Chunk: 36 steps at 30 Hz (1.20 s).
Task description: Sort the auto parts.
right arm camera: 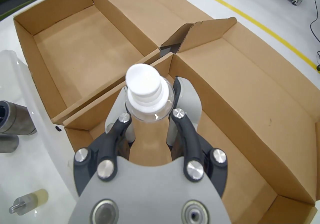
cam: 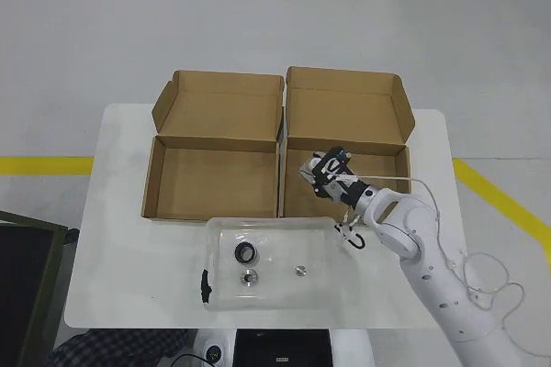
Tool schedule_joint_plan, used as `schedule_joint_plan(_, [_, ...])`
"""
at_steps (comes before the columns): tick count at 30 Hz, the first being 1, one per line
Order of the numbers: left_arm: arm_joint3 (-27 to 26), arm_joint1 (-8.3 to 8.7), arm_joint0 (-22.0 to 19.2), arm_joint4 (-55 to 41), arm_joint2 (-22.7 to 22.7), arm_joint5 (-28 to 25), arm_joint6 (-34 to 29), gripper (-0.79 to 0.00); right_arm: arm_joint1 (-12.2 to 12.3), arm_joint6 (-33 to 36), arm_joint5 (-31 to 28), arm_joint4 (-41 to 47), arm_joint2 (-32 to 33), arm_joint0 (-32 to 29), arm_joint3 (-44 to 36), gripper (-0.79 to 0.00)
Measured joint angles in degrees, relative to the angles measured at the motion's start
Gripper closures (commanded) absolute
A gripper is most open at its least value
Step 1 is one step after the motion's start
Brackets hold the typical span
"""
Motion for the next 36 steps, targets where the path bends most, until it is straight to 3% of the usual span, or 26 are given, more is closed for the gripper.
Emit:
schedule_joint_plan(20, [0.0,0.0,0.0,0.0,0.0,0.0,0.0,-0.785,-1.51,3.2,0.65,3.08,-4.04,5.48,8.98,0.0])
schedule_joint_plan(21, [0.0,0.0,0.0,0.0,0.0,0.0,0.0,-0.785,-1.57,3.35,0.71,3.23,-4.15,5.68,9.3,-0.034])
schedule_joint_plan(22, [0.0,0.0,0.0,0.0,0.0,0.0,0.0,-0.785,-1.63,3.5,0.78,3.39,-4.25,5.88,9.64,-0.185])
schedule_joint_plan(23, [0.0,0.0,0.0,0.0,0.0,0.0,0.0,-0.785,-1.72,3.69,0.88,3.66,-4.4,6.13,10.11,-0.262])
schedule_joint_plan(24, [0.0,0.0,0.0,0.0,0.0,0.0,0.0,-0.785,-1.78,3.8,0.92,3.84,-4.53,6.31,10.44,-0.468])
schedule_joint_plan(25, [0.0,0.0,0.0,0.0,0.0,0.0,0.0,-0.785,-1.85,3.88,0.95,3.99,-4.65,6.49,10.73,-0.736])
schedule_joint_plan(26, [0.0,0.0,0.0,0.0,0.0,0.0,0.0,-0.785,-1.92,3.94,0.96,4.17,-4.79,6.7,11.03,-0.785])
schedule_joint_plan(36, [0.0,0.0,0.0,0.0,0.0,0.0,0.0,-0.785,-1.56,2.27,0.45,5.03,-2.53,4.82,6.37,-0.785])
